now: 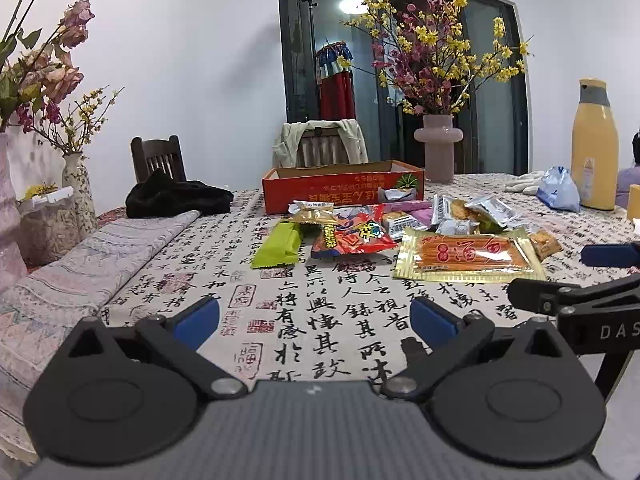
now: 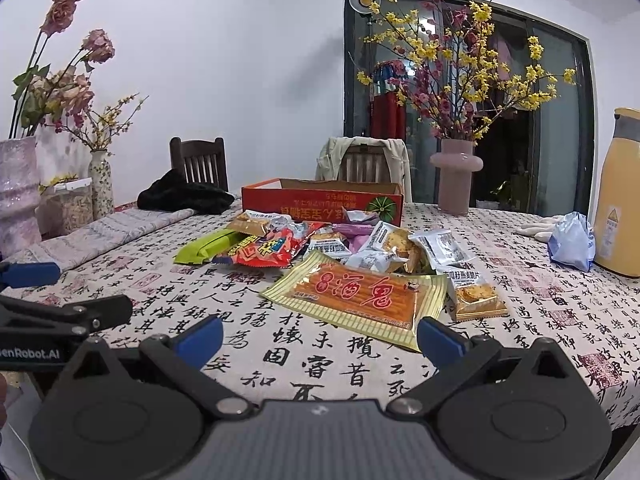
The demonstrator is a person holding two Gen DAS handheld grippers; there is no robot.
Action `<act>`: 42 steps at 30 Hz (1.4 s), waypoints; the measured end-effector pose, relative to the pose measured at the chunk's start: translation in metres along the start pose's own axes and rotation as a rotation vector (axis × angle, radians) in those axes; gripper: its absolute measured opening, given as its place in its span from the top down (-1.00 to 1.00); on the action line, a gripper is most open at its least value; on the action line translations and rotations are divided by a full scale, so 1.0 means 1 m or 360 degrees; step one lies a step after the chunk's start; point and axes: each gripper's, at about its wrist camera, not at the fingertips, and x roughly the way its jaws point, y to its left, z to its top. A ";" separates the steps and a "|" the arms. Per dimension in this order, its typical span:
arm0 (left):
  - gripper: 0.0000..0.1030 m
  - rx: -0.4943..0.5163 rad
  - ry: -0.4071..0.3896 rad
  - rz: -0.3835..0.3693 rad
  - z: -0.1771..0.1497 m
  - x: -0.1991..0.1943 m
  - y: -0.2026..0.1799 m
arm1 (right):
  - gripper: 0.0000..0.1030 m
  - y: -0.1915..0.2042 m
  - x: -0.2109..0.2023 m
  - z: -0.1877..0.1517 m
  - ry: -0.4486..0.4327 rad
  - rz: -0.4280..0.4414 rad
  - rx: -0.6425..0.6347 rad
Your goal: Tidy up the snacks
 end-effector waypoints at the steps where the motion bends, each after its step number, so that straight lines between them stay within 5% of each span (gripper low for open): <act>1: -1.00 -0.0007 -0.0007 0.0000 0.000 -0.001 0.001 | -1.00 0.000 0.000 0.000 0.0000 0.0001 0.0000; 42: -1.00 -0.0079 -0.0092 -0.0021 -0.001 -0.003 0.009 | -1.00 -0.003 -0.001 0.000 -0.0018 0.0031 0.0026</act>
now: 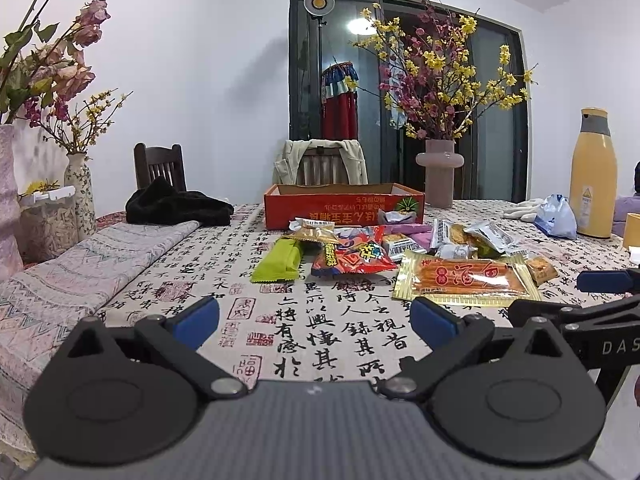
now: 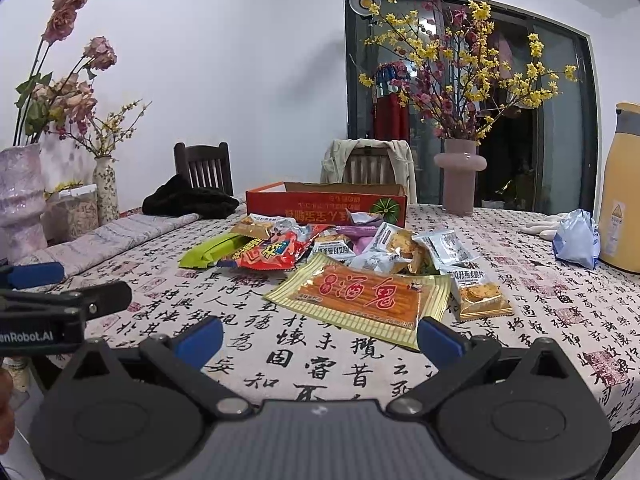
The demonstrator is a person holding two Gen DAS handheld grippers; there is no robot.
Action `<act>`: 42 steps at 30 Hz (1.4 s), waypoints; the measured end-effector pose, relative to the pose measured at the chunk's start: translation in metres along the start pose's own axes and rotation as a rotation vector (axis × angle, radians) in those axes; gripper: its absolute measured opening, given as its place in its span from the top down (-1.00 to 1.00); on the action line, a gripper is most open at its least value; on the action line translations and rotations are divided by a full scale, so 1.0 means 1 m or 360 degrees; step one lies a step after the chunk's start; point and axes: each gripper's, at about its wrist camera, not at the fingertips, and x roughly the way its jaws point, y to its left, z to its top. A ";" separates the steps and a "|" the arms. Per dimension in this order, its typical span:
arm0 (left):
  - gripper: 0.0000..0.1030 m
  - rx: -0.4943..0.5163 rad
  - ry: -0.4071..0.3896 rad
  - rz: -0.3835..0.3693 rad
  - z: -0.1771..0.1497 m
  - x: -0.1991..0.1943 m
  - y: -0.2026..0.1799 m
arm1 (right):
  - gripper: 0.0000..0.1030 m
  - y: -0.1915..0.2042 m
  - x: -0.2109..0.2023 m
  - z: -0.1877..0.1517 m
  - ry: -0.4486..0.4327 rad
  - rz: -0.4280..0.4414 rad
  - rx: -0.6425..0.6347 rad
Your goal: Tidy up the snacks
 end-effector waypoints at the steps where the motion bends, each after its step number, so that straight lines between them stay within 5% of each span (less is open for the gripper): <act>1: -1.00 0.0001 0.0002 0.0000 0.000 0.000 0.000 | -1.00 0.000 0.000 0.000 -0.0001 -0.0003 0.0000; 24: -0.99 0.0010 0.0113 -0.0117 0.013 0.066 -0.007 | -0.96 -0.045 0.046 0.002 0.0086 -0.0124 0.0115; 35: -0.66 0.0003 0.0228 -0.0099 0.033 0.118 -0.005 | -0.68 -0.062 0.083 0.036 0.0097 -0.0117 0.0071; 42: -0.64 0.0021 0.0210 -0.0330 0.055 0.151 -0.038 | -0.67 -0.085 0.104 0.049 0.0127 -0.0168 0.0015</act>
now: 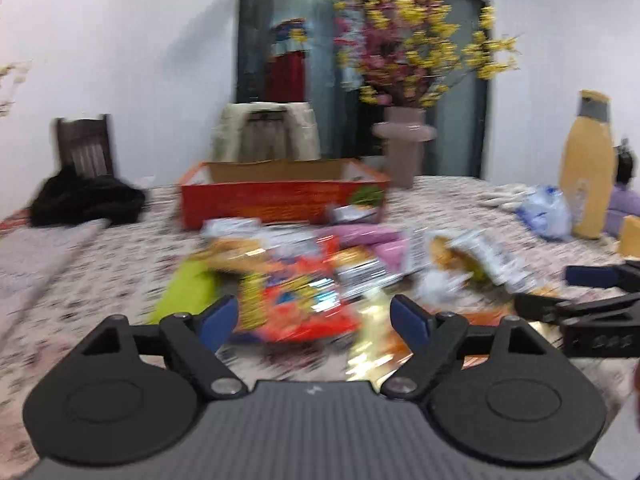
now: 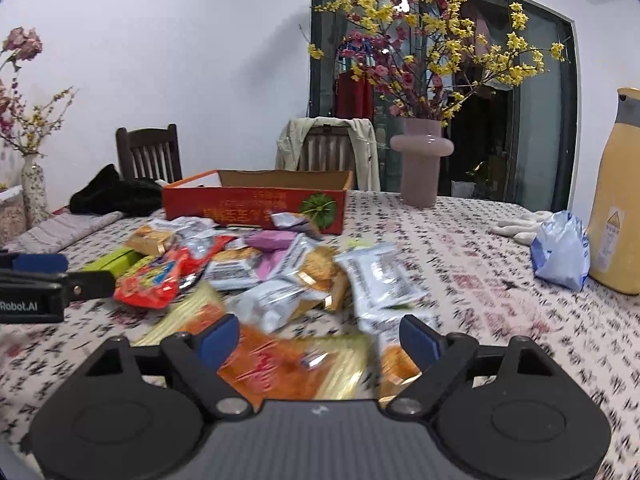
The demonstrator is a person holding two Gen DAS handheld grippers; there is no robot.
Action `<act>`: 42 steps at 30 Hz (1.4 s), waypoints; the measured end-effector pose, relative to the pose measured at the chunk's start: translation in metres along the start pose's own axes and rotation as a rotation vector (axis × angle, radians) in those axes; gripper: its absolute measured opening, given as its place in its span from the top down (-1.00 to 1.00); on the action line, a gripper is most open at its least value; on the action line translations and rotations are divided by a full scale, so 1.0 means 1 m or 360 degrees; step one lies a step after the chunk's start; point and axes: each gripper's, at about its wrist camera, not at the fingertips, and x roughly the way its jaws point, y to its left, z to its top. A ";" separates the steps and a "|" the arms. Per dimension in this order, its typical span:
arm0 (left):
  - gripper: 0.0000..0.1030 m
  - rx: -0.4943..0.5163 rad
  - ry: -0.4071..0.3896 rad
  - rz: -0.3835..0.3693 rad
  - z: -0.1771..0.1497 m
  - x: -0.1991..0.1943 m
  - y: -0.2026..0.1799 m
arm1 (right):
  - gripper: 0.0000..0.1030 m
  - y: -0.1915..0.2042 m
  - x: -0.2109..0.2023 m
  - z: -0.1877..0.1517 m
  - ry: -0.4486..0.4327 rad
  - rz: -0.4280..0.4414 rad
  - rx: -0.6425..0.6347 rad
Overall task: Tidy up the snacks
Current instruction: 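Reach the right gripper into the snack pile and grasp a pumpkin-seed crisp packet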
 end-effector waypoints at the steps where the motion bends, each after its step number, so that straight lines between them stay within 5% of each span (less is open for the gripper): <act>1: -0.64 -0.0004 0.0014 -0.0062 0.004 0.007 -0.007 | -0.65 -0.005 0.003 0.003 -0.0002 -0.0010 0.0001; 6: -0.59 -0.0010 0.0191 -0.0195 0.020 0.055 -0.047 | -0.47 -0.032 0.026 0.020 0.0053 -0.0002 0.0012; 10: -0.46 0.0048 0.0318 -0.0177 0.021 0.090 -0.072 | -0.20 -0.056 0.051 0.034 0.0133 0.0077 0.0015; 14: -0.43 0.0030 0.0441 -0.0091 0.018 0.117 -0.076 | -0.20 -0.070 0.070 0.041 0.0215 0.0164 -0.0041; 19: -0.39 -0.0010 0.0479 -0.0138 0.027 0.126 -0.075 | -0.21 -0.077 0.068 0.028 0.0296 0.0246 -0.0011; 25: 0.16 0.0066 0.0421 -0.0175 0.030 0.124 -0.085 | -0.21 -0.079 0.056 0.005 0.0372 0.0225 0.0060; 28: 0.73 0.0079 0.0380 -0.0202 0.033 0.115 -0.085 | -0.06 -0.076 0.052 -0.002 0.0389 0.0217 0.0026; 29: 0.76 0.0063 0.0383 -0.0222 0.034 0.113 -0.085 | 0.08 -0.072 0.050 -0.003 0.0386 0.0186 -0.0012; 42: 0.93 0.0034 0.0168 -0.0280 0.051 0.064 -0.076 | 0.12 -0.063 0.005 0.021 0.0187 0.0176 -0.0041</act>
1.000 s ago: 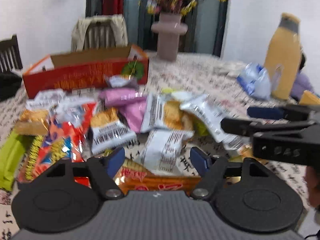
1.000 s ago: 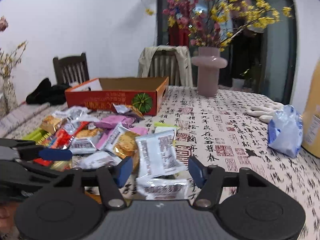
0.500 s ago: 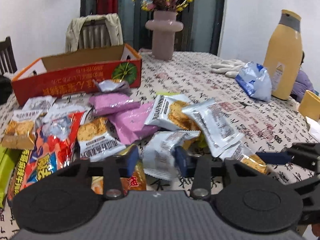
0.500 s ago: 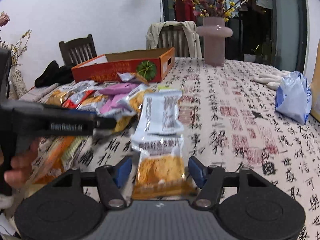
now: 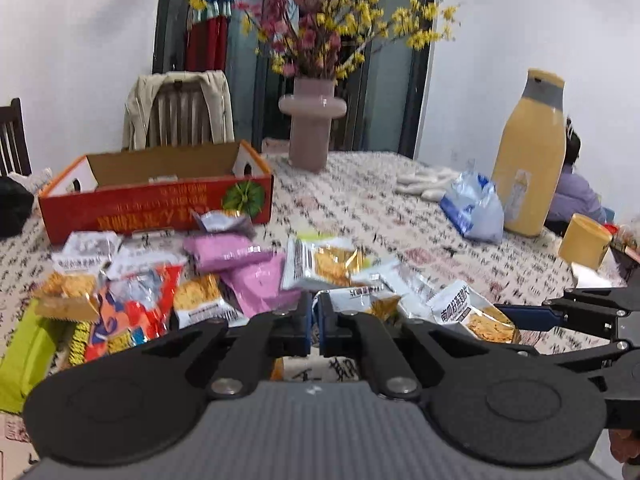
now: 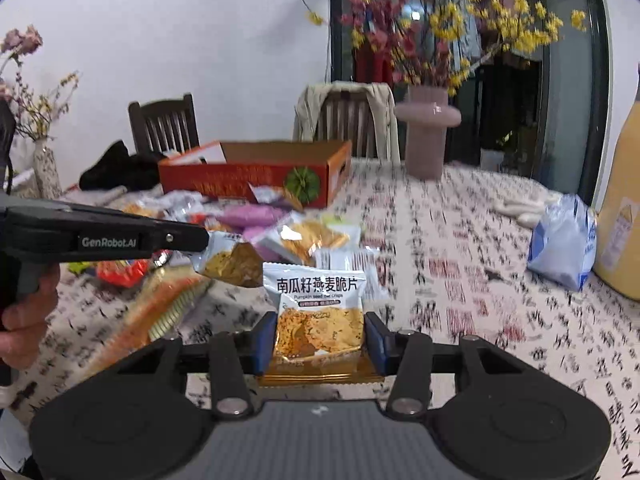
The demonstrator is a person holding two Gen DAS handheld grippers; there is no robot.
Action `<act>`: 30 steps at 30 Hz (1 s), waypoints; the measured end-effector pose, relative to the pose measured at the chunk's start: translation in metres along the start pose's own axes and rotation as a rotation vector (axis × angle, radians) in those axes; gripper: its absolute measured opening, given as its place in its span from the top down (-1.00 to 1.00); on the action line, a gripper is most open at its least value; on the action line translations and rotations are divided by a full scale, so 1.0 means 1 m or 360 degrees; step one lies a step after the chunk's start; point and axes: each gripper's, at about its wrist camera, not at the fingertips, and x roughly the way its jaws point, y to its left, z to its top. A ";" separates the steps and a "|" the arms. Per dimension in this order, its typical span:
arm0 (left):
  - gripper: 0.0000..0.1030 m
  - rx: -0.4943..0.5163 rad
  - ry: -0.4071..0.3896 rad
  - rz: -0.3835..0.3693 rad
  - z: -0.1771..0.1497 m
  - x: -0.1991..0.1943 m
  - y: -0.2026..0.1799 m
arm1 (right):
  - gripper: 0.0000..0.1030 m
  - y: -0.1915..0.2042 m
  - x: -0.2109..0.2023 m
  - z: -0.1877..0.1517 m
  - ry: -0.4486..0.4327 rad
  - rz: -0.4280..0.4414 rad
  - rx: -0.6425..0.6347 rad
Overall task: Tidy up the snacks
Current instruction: 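Reach the right gripper into the snack pile and grasp a pumpkin-seed crisp packet, then carry the crisp packet with the right gripper into the orange box and release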
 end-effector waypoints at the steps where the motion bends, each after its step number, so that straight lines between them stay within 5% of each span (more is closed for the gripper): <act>1: 0.93 -0.0006 -0.0020 0.0002 0.002 -0.003 0.001 | 0.12 0.001 -0.003 0.002 -0.0017 0.0003 -0.0009; 8: 0.94 -0.0039 -0.0180 0.0036 0.029 -0.026 0.024 | 0.12 0.005 -0.005 0.028 -0.0110 0.0038 -0.0013; 15: 0.94 -0.0123 -0.0295 0.0213 0.068 -0.026 0.089 | 0.12 0.014 0.029 0.089 -0.0243 0.0081 -0.0099; 22: 0.94 -0.0123 -0.0335 0.0381 0.130 0.011 0.179 | 0.12 0.006 0.108 0.191 -0.0310 0.0100 -0.0028; 30: 0.93 -0.0198 -0.0233 0.0521 0.187 0.098 0.266 | 0.12 0.004 0.241 0.289 -0.0165 0.0034 0.0085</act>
